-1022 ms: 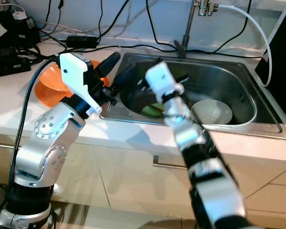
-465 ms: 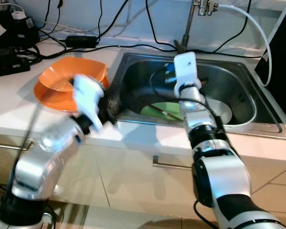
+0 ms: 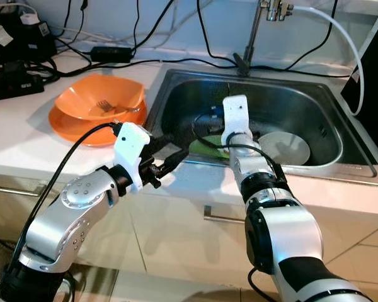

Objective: Kitchen organization

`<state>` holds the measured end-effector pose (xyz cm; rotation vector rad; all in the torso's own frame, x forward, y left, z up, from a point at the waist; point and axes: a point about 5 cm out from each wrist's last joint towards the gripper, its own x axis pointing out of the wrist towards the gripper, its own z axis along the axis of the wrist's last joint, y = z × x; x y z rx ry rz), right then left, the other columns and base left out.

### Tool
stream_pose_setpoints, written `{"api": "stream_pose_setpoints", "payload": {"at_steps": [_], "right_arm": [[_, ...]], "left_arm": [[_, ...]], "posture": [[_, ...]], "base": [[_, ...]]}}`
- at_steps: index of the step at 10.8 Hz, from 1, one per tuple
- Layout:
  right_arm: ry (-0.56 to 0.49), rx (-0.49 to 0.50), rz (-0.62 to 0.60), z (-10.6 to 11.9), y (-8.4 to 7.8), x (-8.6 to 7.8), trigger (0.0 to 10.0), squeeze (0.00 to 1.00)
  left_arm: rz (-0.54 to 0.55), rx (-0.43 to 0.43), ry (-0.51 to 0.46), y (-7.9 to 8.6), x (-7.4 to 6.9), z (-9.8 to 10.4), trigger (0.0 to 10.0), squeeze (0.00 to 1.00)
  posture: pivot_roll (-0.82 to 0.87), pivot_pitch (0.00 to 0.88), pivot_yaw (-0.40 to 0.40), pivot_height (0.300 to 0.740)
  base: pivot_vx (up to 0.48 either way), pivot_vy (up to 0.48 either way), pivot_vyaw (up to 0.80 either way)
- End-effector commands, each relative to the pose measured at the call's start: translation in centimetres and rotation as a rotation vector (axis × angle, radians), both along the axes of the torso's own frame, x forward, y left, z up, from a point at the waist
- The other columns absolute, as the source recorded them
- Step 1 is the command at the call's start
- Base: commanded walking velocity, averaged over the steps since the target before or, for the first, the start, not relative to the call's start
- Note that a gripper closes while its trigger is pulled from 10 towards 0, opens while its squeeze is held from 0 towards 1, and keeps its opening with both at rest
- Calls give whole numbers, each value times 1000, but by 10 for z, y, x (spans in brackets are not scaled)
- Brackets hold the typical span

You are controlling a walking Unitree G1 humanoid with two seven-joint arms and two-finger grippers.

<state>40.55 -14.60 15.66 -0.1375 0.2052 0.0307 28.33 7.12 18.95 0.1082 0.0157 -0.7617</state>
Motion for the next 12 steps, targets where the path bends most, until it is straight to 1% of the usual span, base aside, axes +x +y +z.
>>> {"api": "stream_pose_setpoints", "payload": {"at_steps": [1,2,4,6,8,9,10,11,12], "right_arm": [[40,17,4,-5,3,-1,10000,0],[48,18,4,-7,3,-2,10000,0],[66,16,1,-12,3,-4,10000,0],[80,16,1,-16,5,-5,10000,0],[85,18,1,-18,5,-6,10000,0],[85,21,2,-19,6,-6,10000,259],[92,16,5,-22,6,-7,10000,486],[103,8,8,-25,7,-9,10000,1000],[105,7,8,-26,7,-9,10000,1000]], "left_arm": [[-2,31,30,-1,-3,-4,10000,0],[-3,52,74,0,-5,-10,10000,0],[8,81,133,1,-8,-20,10000,0],[13,95,156,1,-9,-23,10000,0],[17,94,158,1,-9,-23,10000,0],[20,94,159,1,-9,-22,10000,0],[25,95,158,1,-9,-22,10000,0],[30,93,155,2,-8,-21,10000,0],[31,93,154,2,-8,-21,10000,0]], "posture": [[283,45,-20,740],[291,46,-23,740],[295,48,-25,740],[295,50,-23,740],[297,45,-21,740],[298,41,-20,740],[299,36,-21,740],[301,34,-20,740],[301,35,-19,740]], "base": [[0,0,0],[0,0,0],[0,0,0],[0,0,0],[0,0,0],[0,0,0],[0,0,0],[0,0,0],[0,0,0]]}}
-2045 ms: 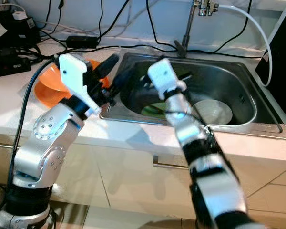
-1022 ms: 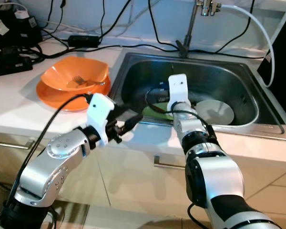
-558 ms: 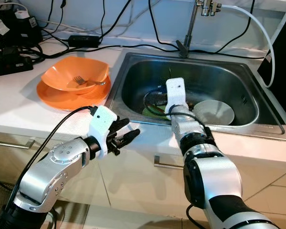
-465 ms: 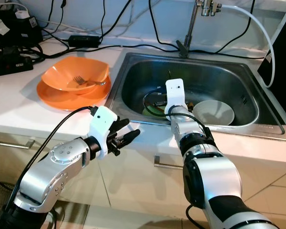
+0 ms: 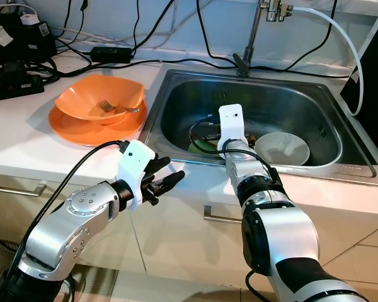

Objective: Kitchen organization

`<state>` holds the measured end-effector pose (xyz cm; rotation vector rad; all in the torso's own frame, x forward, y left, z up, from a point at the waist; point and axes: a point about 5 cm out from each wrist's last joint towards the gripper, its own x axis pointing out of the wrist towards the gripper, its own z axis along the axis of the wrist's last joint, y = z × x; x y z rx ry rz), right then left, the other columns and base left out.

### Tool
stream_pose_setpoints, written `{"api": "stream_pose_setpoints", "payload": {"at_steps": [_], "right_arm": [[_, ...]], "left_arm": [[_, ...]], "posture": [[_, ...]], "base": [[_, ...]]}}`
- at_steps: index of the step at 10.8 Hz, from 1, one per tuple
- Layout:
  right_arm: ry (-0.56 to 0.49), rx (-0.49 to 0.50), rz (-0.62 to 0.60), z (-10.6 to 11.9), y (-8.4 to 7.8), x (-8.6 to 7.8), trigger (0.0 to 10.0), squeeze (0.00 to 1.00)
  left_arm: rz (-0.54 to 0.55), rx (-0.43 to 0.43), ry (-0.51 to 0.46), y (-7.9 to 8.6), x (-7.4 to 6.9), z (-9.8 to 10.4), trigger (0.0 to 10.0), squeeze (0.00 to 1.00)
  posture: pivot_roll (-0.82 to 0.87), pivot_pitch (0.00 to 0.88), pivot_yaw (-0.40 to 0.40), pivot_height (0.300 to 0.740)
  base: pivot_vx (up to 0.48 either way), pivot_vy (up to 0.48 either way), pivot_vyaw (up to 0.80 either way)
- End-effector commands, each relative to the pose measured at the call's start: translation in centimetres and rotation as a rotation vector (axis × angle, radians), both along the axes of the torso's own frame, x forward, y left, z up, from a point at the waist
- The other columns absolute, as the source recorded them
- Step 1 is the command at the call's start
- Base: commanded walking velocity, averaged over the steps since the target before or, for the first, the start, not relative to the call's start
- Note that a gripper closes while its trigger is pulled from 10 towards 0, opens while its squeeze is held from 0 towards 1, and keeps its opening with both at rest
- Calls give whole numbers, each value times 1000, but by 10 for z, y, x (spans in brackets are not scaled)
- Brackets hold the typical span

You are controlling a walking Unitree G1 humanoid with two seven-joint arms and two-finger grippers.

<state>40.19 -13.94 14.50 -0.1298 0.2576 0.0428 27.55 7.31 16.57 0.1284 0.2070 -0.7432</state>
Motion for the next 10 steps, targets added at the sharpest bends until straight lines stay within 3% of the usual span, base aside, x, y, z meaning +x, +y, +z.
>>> {"api": "stream_pose_setpoints", "payload": {"at_steps": [1,2,4,6,9,10], "right_arm": [[52,-7,4,-14,1,-5,10000,180],[51,-8,4,-14,0,-5,10000,0],[35,-26,11,-11,1,-4,10000,0],[-69,6,8,8,3,2,10000,0],[-345,144,75,50,11,7,10000,0],[-414,174,100,56,12,4,10000,0]], "left_arm": [[5,6,-10,0,-1,3,10000,0],[5,7,-11,0,-1,3,10000,0],[5,3,-14,0,-1,3,10000,0],[25,25,-55,1,2,6,10000,0],[125,154,-312,9,15,23,10000,0],[136,239,-450,9,19,35,10000,0]], "posture": [[300,35,-19,740],[299,35,-18,740],[296,38,-19,740],[290,45,-21,740],[275,52,-19,740],[260,55,-16,740]], "base": [[0,0,0],[0,0,0],[0,0,0],[0,0,0],[0,0,0],[0,0,0]]}}
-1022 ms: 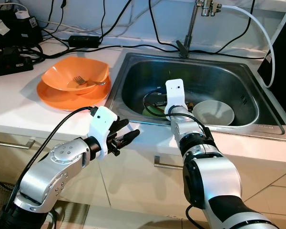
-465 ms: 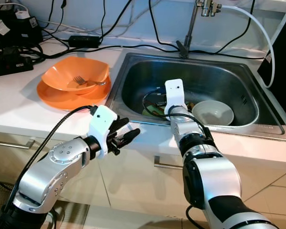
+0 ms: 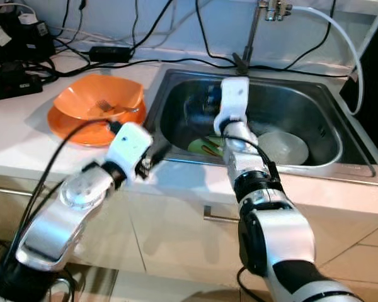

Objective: Kitchen organization

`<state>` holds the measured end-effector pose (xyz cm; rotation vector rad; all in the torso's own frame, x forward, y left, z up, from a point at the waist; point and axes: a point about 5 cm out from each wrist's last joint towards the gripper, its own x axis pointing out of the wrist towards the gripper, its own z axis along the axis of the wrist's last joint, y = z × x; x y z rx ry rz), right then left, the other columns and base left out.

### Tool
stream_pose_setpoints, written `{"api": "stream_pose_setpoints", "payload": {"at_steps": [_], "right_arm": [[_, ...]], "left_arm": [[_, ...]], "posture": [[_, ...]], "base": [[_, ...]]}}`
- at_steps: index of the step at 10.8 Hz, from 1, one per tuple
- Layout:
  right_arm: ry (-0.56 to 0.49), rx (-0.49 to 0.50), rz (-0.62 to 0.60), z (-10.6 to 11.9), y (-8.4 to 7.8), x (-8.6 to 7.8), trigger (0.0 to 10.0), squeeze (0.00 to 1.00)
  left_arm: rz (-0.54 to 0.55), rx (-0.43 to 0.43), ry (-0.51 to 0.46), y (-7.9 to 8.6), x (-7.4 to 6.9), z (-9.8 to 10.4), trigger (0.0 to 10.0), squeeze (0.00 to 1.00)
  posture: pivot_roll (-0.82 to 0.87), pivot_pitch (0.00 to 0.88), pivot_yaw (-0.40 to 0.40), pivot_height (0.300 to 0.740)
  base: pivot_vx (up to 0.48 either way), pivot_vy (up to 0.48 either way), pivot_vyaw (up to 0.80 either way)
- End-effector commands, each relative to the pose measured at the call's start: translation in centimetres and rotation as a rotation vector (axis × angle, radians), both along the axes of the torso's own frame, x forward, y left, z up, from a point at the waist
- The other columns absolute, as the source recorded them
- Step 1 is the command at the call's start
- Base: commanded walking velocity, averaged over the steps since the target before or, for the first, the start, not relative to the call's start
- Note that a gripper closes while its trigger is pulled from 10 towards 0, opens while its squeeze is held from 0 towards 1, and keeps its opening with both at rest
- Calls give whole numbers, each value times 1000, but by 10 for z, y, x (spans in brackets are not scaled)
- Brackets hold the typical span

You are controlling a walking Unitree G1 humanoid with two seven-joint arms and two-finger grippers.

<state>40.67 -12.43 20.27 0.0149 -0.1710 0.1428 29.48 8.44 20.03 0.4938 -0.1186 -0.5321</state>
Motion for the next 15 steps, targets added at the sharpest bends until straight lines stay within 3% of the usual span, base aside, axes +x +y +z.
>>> {"api": "stream_pose_setpoints", "payload": {"at_steps": [1,5,6,9,12,15], "right_arm": [[-22,26,4,-3,-3,-4,10000,0],[-30,107,-26,-20,-7,-17,10000,0],[-20,143,-34,-25,-7,-22,10000,0],[-27,151,-25,-24,-4,-25,10000,0],[-38,157,-15,-20,-2,-26,10000,0],[-30,158,-16,-20,-2,-27,10000,0]], "left_arm": [[1,54,-84,-4,1,6,10000,0],[63,258,-255,5,12,17,10000,0],[105,367,-277,11,24,11,10000,0],[159,486,-292,10,47,2,10000,0],[188,552,-330,11,67,2,10000,0],[212,591,-338,14,77,2,10000,0]], "posture": [[253,57,-17,740],[240,57,-11,740],[234,55,-9,740],[218,46,-6,740],[211,40,-5,740],[209,41,-5,740]], "base": [[0,0,0],[0,0,0],[0,0,0],[0,0,0],[0,0,0],[0,0,0]]}}
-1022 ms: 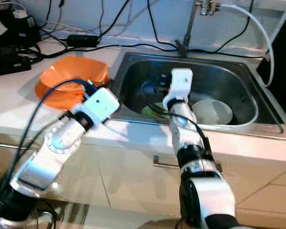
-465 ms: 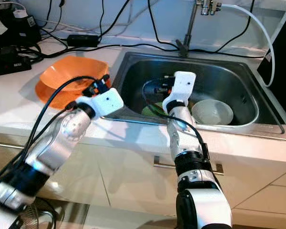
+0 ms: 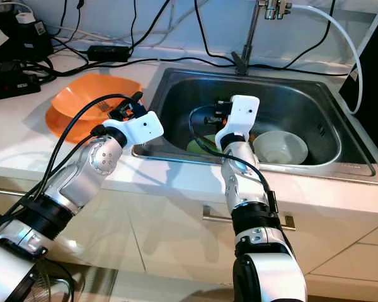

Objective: Kitchen organization

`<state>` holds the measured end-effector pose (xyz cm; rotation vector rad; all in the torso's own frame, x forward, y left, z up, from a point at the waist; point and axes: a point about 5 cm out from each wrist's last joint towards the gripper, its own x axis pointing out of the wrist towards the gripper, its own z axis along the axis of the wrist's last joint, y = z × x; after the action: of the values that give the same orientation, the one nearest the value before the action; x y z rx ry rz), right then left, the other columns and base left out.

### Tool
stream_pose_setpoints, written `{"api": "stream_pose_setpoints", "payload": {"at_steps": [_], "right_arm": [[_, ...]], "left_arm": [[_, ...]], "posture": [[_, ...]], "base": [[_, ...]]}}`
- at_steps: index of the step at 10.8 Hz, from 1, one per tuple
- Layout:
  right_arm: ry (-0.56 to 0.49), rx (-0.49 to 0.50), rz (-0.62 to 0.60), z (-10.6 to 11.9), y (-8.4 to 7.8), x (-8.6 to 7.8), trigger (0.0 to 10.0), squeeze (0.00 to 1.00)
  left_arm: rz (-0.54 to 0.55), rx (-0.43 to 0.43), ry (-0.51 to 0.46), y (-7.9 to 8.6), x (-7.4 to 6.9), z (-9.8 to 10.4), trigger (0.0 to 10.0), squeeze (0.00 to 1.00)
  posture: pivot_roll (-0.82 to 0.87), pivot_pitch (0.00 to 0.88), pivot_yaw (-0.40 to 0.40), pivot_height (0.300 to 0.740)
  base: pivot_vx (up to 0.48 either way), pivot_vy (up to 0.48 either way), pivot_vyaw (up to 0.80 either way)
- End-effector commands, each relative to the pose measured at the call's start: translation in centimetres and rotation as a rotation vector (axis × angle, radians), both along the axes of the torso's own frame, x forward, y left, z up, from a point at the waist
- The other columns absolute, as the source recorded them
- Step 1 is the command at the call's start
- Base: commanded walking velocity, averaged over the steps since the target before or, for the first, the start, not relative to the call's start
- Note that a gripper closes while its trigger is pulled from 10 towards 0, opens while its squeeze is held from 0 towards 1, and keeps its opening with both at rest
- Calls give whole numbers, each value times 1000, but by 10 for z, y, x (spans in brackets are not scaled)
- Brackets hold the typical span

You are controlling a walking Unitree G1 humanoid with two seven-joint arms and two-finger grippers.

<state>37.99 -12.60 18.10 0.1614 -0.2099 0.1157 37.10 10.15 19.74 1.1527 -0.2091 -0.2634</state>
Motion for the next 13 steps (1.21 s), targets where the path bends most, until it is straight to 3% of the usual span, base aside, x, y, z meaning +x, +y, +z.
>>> {"api": "stream_pose_setpoints", "payload": {"at_steps": [1,2,3,13], "right_arm": [[1,7,-3,1,-1,-1,10000,0],[2,8,-3,1,-1,-1,10000,0],[4,8,-3,2,-1,-1,10000,0],[17,7,6,0,2,0,10000,0]], "left_arm": [[-4,8,-20,-2,3,4,10000,0],[10,5,-23,-1,4,5,5333,0],[14,1,-25,0,6,5,0,0],[24,11,-35,6,9,8,0,0]], "posture": [[209,41,-4,740],[208,42,-4,740],[208,39,-4,740],[219,18,-6,740]], "base": [[0,0,0],[0,0,0],[0,0,0],[0,0,0]]}}
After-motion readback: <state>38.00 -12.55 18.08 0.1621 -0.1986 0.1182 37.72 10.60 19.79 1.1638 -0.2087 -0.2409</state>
